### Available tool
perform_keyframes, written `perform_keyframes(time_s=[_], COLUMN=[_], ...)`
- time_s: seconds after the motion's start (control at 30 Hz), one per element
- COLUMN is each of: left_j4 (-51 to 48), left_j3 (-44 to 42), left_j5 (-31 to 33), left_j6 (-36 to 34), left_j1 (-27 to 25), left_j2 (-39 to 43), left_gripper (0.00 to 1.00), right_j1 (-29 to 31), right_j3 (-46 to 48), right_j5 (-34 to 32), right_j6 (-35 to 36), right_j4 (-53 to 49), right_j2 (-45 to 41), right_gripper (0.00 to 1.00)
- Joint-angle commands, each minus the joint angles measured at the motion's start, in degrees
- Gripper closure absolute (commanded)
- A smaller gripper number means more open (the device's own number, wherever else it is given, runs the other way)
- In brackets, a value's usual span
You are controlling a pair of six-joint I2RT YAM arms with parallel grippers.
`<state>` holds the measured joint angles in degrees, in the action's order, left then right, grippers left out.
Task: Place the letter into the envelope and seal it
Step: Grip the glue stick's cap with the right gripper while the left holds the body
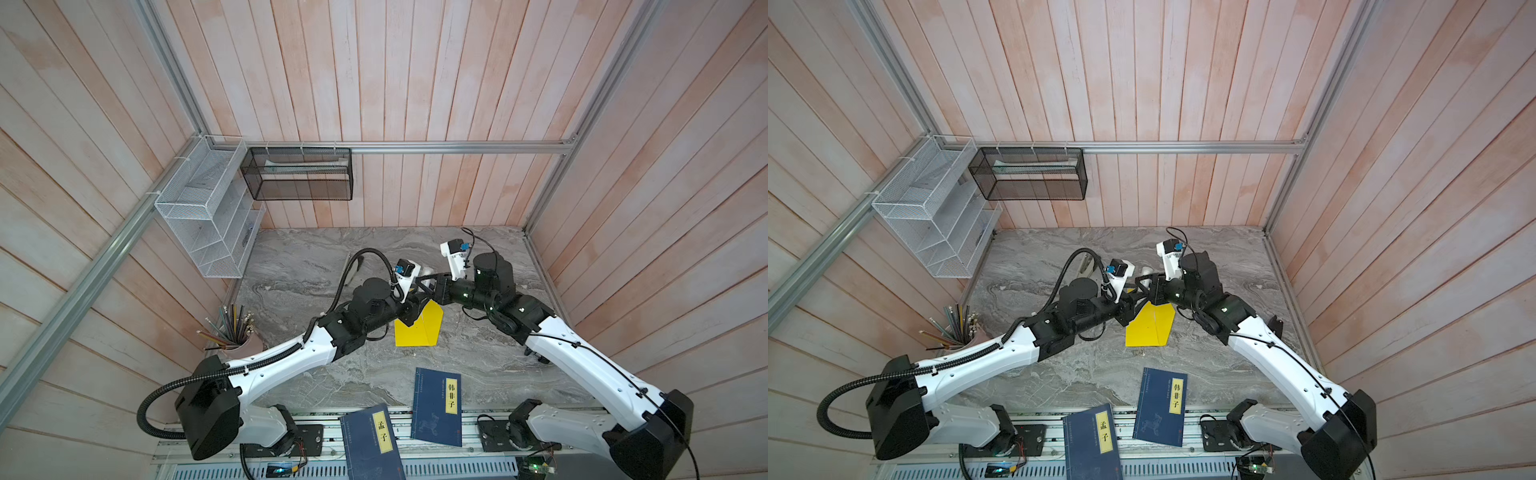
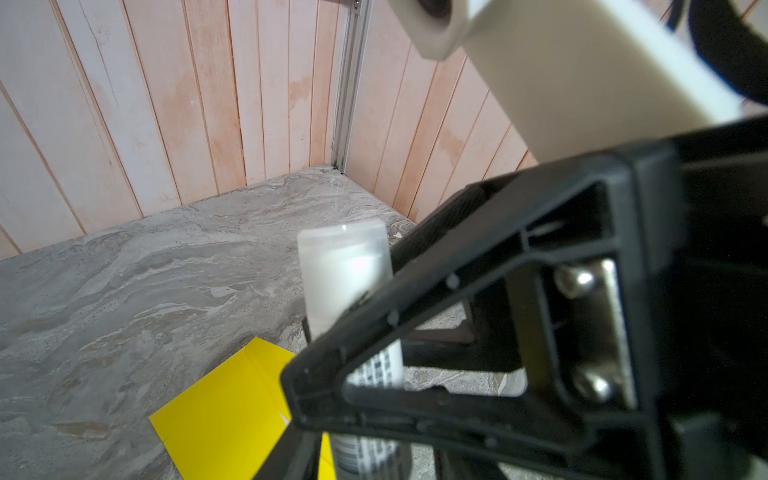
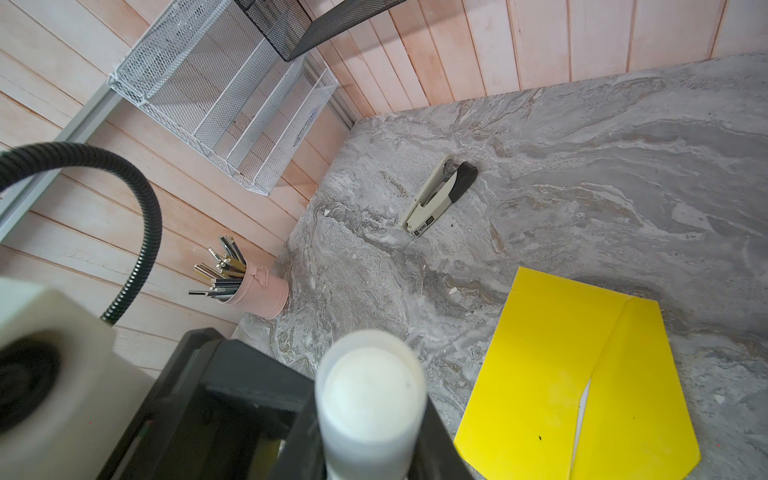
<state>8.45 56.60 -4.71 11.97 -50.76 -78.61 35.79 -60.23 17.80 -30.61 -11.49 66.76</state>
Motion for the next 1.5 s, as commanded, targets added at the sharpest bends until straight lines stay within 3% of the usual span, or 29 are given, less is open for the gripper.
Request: perform_keyframes(time_s=[0.0, 0.37, 0.5, 0.57, 0.77, 0.9, 1.07, 1.2, 1.47], left_j4=[-0.13, -1.0, -1.93, -2.29, -3.81, -3.84, -3.55, -1.7, 0.56], left_j3=[1.92, 2.36, 2.93, 3.23, 3.85, 3.49, 2.9, 0.68, -2.15], left_j5=[-1.53, -1.95, -1.96, -2.13, -2.58, -2.58, -1.8, 0.47, 3.25], left_j6=[0.1, 0.34, 0.34, 0.28, -0.23, -0.01, 0.46, 1.19, 1.32], left_j1=[0.38, 0.58, 0.58, 0.66, 0.84, 1.02, 1.1, 1.1, 0.85], left_j2=[-1.26, -1.9, -1.82, -1.72, -1.89, -1.66, -1.51, -0.61, 0.86], left_gripper=[0.62, 0.78, 0.64, 0.63, 0.77, 0.8, 1.0, 1.0, 1.0], right_j1=[0.14, 0.57, 1.28, 1.62, 1.86, 1.91, 1.91, 1.59, -1.28], right_j3=[-2.26, -2.44, -3.35, -3.91, -4.01, -3.94, -3.34, -2.73, -3.5], right_j5=[0.98, 1.2, -0.1, -0.57, -1.19, -1.63, -2.26, -1.72, -0.84], right_j6=[1.25, 1.91, 3.54, 4.36, 5.01, 5.38, 4.39, 2.1, -3.92], right_j4=[-1.0, -1.3, -2.99, -3.75, -4.02, -4.36, -3.12, -0.49, 0.3], right_j2=[0.31, 0.12, 0.75, 1.05, 1.05, 1.11, 0.16, -1.81, -3.26], right_gripper=[0.82, 0.8, 0.81, 0.81, 0.81, 0.8, 0.52, 0.4, 0.36])
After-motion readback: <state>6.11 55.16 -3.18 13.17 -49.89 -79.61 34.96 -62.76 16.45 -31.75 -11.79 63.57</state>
